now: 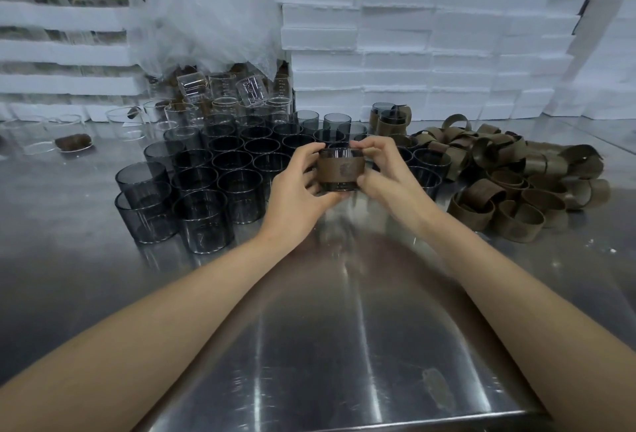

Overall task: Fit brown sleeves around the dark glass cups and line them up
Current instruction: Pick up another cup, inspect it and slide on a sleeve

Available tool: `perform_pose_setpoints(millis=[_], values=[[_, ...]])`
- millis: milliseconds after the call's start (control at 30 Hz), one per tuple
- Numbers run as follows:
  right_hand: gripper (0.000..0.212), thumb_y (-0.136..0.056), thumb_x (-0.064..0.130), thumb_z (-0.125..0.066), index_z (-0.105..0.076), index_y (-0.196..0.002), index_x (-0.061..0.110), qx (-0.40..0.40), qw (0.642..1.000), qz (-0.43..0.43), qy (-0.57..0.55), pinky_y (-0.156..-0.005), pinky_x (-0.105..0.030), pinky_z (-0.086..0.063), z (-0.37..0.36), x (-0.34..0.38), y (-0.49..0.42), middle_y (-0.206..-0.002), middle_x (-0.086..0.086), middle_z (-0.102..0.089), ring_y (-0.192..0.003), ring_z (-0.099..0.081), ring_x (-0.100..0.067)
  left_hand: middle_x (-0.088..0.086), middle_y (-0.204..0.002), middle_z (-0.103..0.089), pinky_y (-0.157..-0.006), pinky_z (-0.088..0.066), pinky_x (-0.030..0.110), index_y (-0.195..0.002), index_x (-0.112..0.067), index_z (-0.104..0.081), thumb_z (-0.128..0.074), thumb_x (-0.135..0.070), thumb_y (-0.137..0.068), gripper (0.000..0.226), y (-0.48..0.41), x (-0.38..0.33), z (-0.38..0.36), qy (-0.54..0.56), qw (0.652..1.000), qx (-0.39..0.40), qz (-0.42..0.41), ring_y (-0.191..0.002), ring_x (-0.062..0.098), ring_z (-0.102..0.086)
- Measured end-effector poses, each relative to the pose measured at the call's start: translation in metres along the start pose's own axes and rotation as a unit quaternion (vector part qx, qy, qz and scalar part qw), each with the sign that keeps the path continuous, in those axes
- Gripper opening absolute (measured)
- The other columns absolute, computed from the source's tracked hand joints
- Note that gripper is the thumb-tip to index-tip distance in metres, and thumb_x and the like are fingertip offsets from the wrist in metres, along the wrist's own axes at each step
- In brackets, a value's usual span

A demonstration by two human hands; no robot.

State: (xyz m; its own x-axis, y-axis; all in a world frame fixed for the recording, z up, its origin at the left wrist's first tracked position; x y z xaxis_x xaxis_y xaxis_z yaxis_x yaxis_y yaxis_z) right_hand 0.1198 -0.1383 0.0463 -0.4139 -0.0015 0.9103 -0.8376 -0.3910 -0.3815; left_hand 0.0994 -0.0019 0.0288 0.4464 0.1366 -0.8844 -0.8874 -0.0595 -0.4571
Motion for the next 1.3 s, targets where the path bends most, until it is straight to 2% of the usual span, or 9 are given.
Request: perform_pose_setpoints(millis=[67, 233, 367, 467, 667, 767, 933, 1133, 1300], values=[[0.025, -0.088, 0.017, -0.060, -0.050, -0.110, 0.022, -0.028, 0.999, -0.014, -0.031, -0.086, -0.038, -0.053, 0.006, 0.007, -0.001, -0.118, -0.008, -0.056, -0.103, -0.062, -0.016, -0.015, -0.122, -0.059, -0.097, -0.051, 0.025, -0.121, -0.039, -0.049, -0.083, 0.000, -0.072, 0.071, 0.000, -0.009, -0.001, 0.004, 1.000, -0.011, -0.011, -0.114, 0.004, -0.061], [0.021, -0.089, 0.016, -0.068, -0.052, -0.104, 0.017, -0.096, 0.993, 0.035, 0.063, -0.075, -0.023, -0.055, 0.033, 0.047, -0.011, -0.110, -0.010, -0.062, -0.088, -0.070, -0.012, -0.026, -0.121, -0.052, -0.089, -0.045, 0.009, -0.138, -0.026, -0.043, -0.057, 0.010, -0.082, 0.068, -0.025, -0.043, -0.018, -0.037, 0.998, 0.025, -0.039, -0.109, -0.015, -0.055], [0.026, -0.083, 0.023, -0.075, -0.056, -0.100, 0.017, -0.121, 0.970, 0.026, 0.209, -0.091, -0.037, -0.052, 0.067, 0.069, -0.047, -0.105, 0.001, -0.067, -0.102, -0.064, -0.015, -0.004, -0.138, -0.055, -0.094, -0.040, 0.013, -0.143, -0.020, -0.046, -0.055, -0.013, -0.094, 0.050, -0.085, -0.063, -0.028, -0.119, 0.992, 0.039, -0.021, -0.120, 0.005, -0.053], [0.025, -0.081, 0.019, -0.077, -0.057, -0.095, 0.016, -0.129, 0.960, 0.002, 0.250, -0.090, -0.037, -0.050, 0.093, 0.064, -0.088, -0.105, -0.005, -0.067, -0.099, -0.063, -0.021, 0.001, -0.135, -0.058, -0.070, -0.039, 0.002, -0.137, -0.017, -0.055, -0.060, -0.029, -0.095, 0.044, -0.141, -0.057, -0.041, -0.129, 0.990, 0.045, 0.033, -0.110, 0.007, -0.053], [0.021, -0.080, 0.012, -0.079, -0.059, -0.075, 0.017, -0.117, 0.961, -0.097, 0.232, -0.095, -0.046, -0.049, 0.143, 0.008, -0.165, -0.095, -0.016, -0.068, -0.096, -0.064, -0.033, 0.013, -0.140, -0.053, -0.110, -0.038, 0.036, -0.139, -0.006, -0.049, -0.060, -0.024, -0.097, 0.048, -0.225, -0.013, -0.082, -0.194, 0.978, 0.070, 0.041, -0.129, 0.024, -0.050], [0.020, -0.076, 0.013, -0.082, -0.062, -0.074, 0.017, -0.115, 0.949, -0.107, 0.274, -0.087, -0.037, -0.050, 0.158, -0.018, -0.189, -0.083, -0.007, -0.064, -0.085, -0.060, -0.021, 0.016, -0.134, -0.056, -0.104, -0.042, 0.035, -0.132, -0.004, -0.054, -0.060, -0.024, -0.096, 0.041, -0.250, 0.015, -0.090, -0.236, 0.968, 0.081, 0.042, -0.123, 0.028, -0.053], [0.024, -0.075, 0.021, -0.083, -0.068, -0.091, 0.011, -0.087, 0.918, -0.090, 0.377, -0.077, -0.025, -0.042, 0.161, -0.050, -0.223, -0.102, -0.009, -0.066, -0.093, -0.058, -0.018, 0.010, -0.113, -0.066, -0.078, -0.038, 0.024, -0.102, -0.005, -0.066, -0.063, -0.023, -0.094, 0.021, -0.278, 0.051, -0.088, -0.300, 0.949, 0.097, 0.015, -0.102, 0.021, -0.058], [0.022, -0.073, 0.027, -0.084, -0.070, -0.087, 0.017, -0.044, 0.878, -0.077, 0.471, -0.072, -0.023, -0.043, 0.150, -0.075, -0.246, -0.092, -0.001, -0.068, -0.096, -0.061, -0.017, 0.002, -0.105, -0.064, -0.099, -0.042, 0.039, -0.091, -0.019, -0.059, -0.063, -0.033, -0.094, 0.015, -0.294, 0.080, -0.082, -0.419, 0.900, 0.120, 0.017, -0.109, 0.024, -0.057], [0.020, -0.072, 0.037, -0.082, -0.068, -0.082, 0.026, -0.037, 0.825, -0.090, 0.557, -0.081, -0.033, -0.049, 0.147, -0.095, -0.253, -0.090, 0.002, -0.068, -0.096, -0.061, -0.019, -0.006, -0.094, -0.059, -0.098, -0.030, 0.040, -0.089, -0.025, -0.062, -0.061, -0.039, -0.094, 0.015, -0.299, 0.102, -0.083, -0.484, 0.862, 0.141, 0.054, -0.097, 0.018, -0.051]])
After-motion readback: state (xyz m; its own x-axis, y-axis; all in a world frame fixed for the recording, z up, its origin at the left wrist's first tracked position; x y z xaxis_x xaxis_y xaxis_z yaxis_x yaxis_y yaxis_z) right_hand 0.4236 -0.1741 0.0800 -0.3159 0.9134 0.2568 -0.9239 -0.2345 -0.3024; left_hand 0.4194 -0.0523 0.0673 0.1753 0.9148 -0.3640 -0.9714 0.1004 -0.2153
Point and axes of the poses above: each hand's wrist, its own y-axis away from the middle knuckle, its own z-axis out of the back of the hand, x = y × z, the point moved 8 cm from there along -y, towards the middle knuckle
